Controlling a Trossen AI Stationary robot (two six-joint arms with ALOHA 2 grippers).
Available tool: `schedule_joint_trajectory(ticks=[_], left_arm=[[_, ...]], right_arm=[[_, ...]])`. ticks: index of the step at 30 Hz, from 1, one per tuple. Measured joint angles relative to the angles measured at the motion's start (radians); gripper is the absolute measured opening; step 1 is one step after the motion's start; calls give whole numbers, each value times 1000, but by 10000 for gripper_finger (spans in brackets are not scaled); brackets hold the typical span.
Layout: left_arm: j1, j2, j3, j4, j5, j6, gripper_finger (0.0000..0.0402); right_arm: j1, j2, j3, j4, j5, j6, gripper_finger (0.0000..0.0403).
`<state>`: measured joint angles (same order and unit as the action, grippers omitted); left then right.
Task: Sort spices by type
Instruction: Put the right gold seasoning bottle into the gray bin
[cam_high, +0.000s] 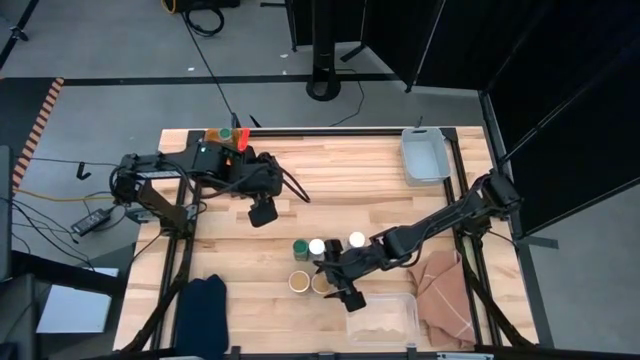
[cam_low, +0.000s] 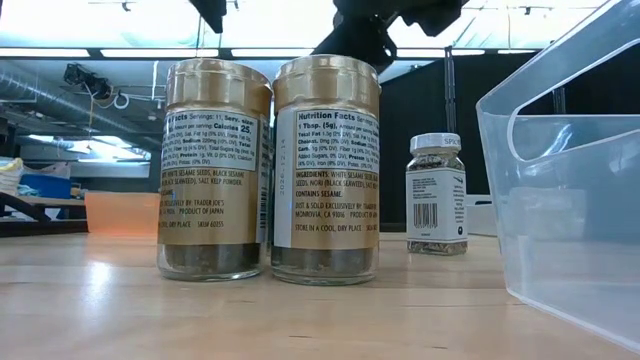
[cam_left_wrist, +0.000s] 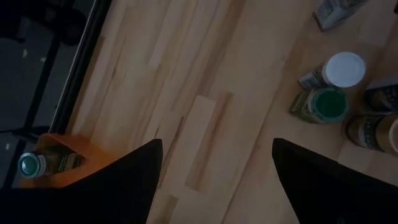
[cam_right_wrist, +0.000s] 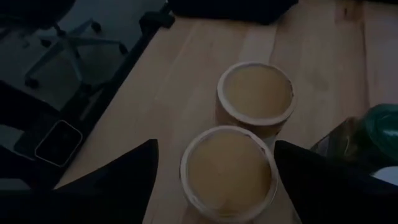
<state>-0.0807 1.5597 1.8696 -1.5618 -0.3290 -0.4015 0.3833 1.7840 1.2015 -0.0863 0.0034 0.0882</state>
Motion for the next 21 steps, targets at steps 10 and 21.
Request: schedule_joint_trajectory(ticks=[10,21], left_arm=[[0,0,-28,7,-1,-23,310],[0,0,-28,39,-4,-24,310]], right_arm=[[6,14,0,32,22,-64,340],[6,14,0,19,31,-66,339]])
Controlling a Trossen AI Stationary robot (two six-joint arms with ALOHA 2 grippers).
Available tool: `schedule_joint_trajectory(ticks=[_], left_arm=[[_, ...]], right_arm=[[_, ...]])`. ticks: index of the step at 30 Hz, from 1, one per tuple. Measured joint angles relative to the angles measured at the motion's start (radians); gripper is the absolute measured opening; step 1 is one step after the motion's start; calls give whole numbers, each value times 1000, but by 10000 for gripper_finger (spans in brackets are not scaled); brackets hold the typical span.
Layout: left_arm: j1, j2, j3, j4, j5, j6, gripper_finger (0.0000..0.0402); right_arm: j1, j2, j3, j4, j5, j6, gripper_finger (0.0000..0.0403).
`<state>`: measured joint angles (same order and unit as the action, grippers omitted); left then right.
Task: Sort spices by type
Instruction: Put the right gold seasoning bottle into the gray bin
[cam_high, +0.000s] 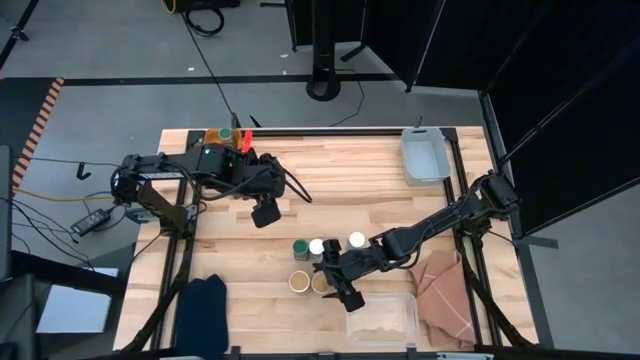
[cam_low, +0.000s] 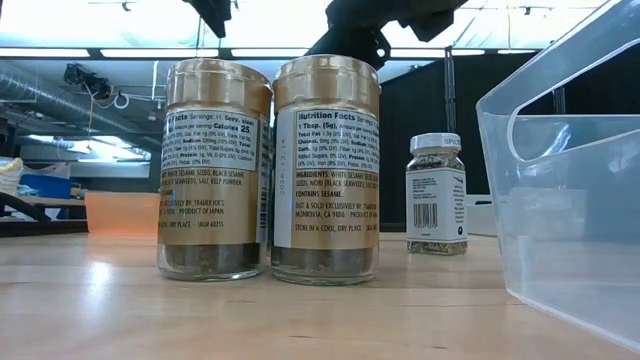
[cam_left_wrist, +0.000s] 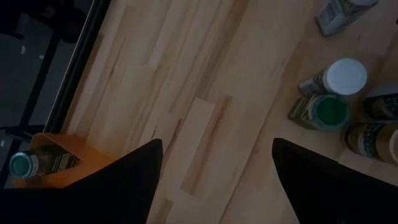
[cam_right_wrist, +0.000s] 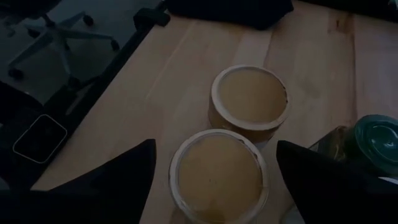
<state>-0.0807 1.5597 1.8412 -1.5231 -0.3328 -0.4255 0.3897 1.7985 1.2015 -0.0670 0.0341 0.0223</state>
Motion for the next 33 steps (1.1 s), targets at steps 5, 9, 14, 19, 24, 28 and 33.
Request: schedule_joint_trajectory(ticks=[5,9,14,19,24,28,33], left_arm=[[0,0,0,11,0,0,310],[0,0,0,11,0,0,310],[0,0,0,11,0,0,310],[0,0,0,13,0,0,310],[0,0,0,14,0,-5,310],[0,0,0,17,0,-9,310],[0,0,0,24,0,-10,310]], right_arm=[[0,0,0,1,2,1,338],[0,0,-2,4,6,1,338],[-1,0,-15,3,32,2,336],[-1,0,-15,13,41,2,337],[-3,11,-15,33,45,11,334],[-3,42,-14,77,28,30,335],[1,69,-14,73,18,61,335]])
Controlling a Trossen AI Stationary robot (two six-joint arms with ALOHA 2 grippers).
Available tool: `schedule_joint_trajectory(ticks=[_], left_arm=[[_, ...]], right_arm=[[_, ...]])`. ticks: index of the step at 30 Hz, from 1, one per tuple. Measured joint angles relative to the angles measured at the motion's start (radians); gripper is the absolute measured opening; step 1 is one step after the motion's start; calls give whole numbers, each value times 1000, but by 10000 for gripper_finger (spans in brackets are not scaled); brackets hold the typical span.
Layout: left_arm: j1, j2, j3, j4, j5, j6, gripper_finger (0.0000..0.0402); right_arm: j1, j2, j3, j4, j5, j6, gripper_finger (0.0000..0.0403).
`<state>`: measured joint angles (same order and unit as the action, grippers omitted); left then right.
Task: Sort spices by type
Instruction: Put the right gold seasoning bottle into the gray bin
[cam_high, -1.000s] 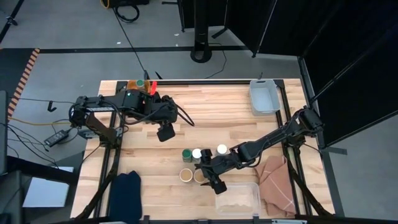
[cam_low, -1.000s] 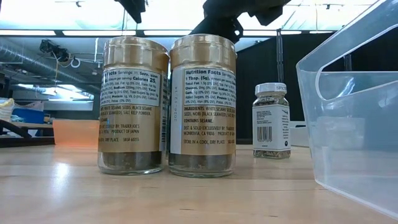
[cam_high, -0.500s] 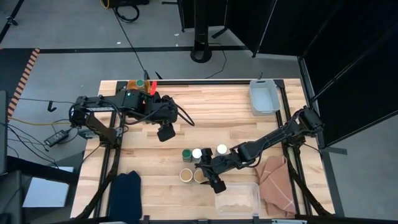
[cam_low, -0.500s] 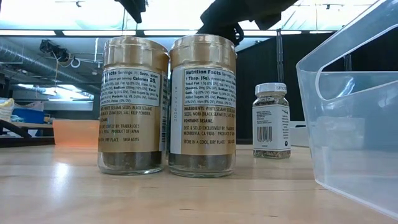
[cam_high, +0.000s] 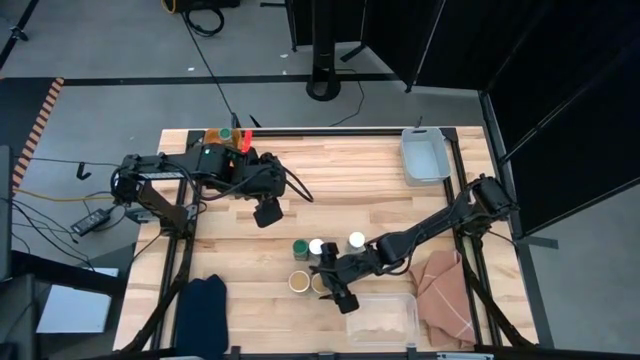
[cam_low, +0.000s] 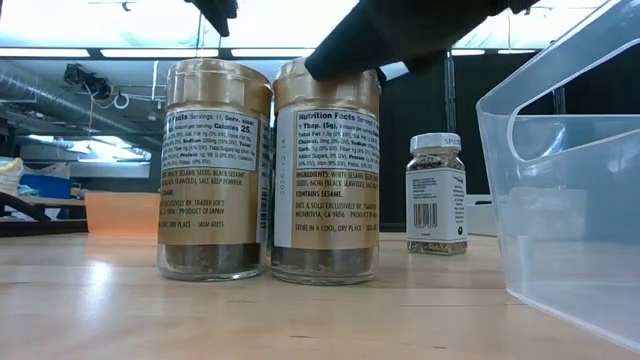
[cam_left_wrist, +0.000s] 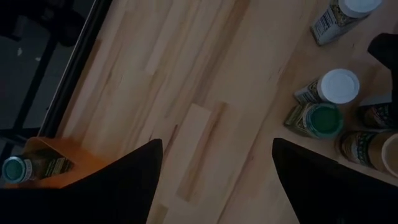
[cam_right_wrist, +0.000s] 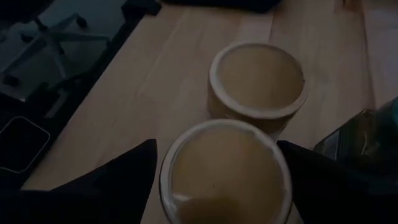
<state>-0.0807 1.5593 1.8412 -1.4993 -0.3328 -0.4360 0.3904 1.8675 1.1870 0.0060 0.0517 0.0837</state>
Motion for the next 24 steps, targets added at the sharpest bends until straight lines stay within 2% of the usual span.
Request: schedule_joint_trajectory(ticks=[17,24], left_arm=[[0,0,0,15,0,2,310],[0,0,0,16,0,3,310]], right_arm=[[0,-5,2,-59,11,8,290],[0,-5,3,-67,81,109,296]])
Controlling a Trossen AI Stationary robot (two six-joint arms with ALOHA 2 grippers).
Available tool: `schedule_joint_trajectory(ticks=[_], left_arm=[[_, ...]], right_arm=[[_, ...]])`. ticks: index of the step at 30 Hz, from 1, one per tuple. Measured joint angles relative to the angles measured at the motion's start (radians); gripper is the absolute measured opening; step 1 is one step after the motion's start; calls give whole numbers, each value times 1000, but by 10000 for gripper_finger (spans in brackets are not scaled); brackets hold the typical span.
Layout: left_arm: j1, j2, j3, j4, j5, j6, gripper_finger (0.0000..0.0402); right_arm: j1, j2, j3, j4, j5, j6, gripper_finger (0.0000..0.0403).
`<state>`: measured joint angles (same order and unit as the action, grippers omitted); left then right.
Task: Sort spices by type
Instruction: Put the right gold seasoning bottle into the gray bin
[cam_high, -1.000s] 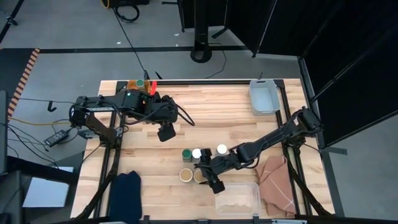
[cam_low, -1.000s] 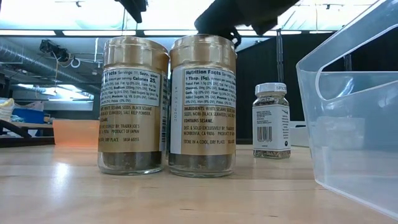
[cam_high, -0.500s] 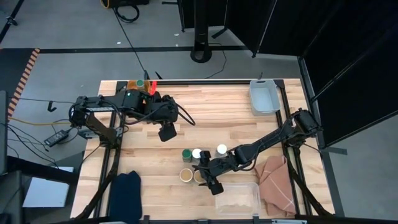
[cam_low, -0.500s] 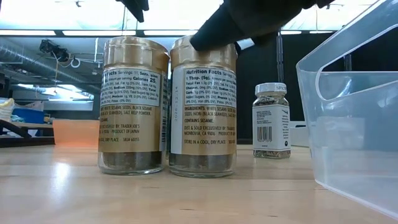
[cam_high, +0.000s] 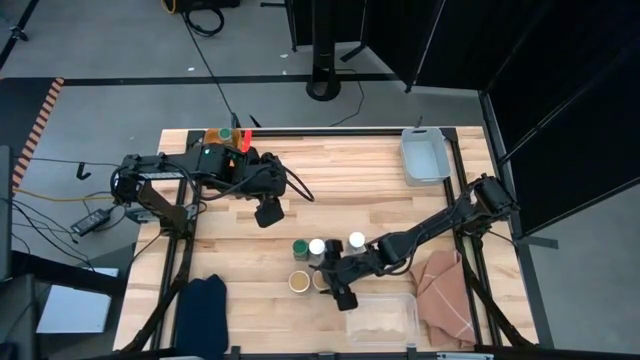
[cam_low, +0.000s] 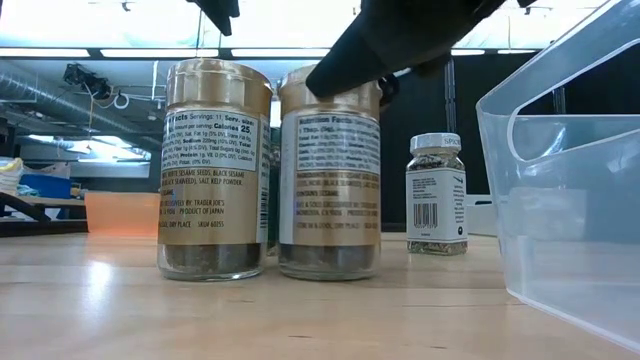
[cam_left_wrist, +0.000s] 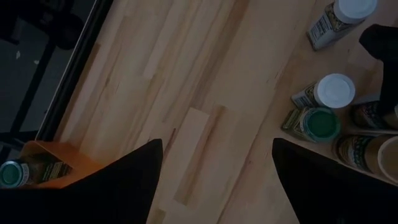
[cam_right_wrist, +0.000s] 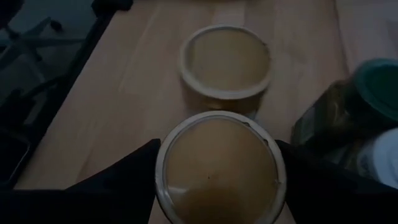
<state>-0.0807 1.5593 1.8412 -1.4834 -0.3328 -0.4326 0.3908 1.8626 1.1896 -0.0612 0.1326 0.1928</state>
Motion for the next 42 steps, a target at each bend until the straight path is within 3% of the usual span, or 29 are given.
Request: schedule_joint_trajectory(ticks=[10,23,34,42], left_arm=[[0,0,0,1,0,5,310],[0,0,0,10,0,8,310],[0,0,0,27,-16,29,310],[0,0,0,28,-37,29,310]], right_arm=[[0,1,10,-4,-9,92,291],[0,-5,52,-15,-29,95,290],[-9,-143,53,-117,-21,62,290],[-13,-279,54,-225,51,32,290]])
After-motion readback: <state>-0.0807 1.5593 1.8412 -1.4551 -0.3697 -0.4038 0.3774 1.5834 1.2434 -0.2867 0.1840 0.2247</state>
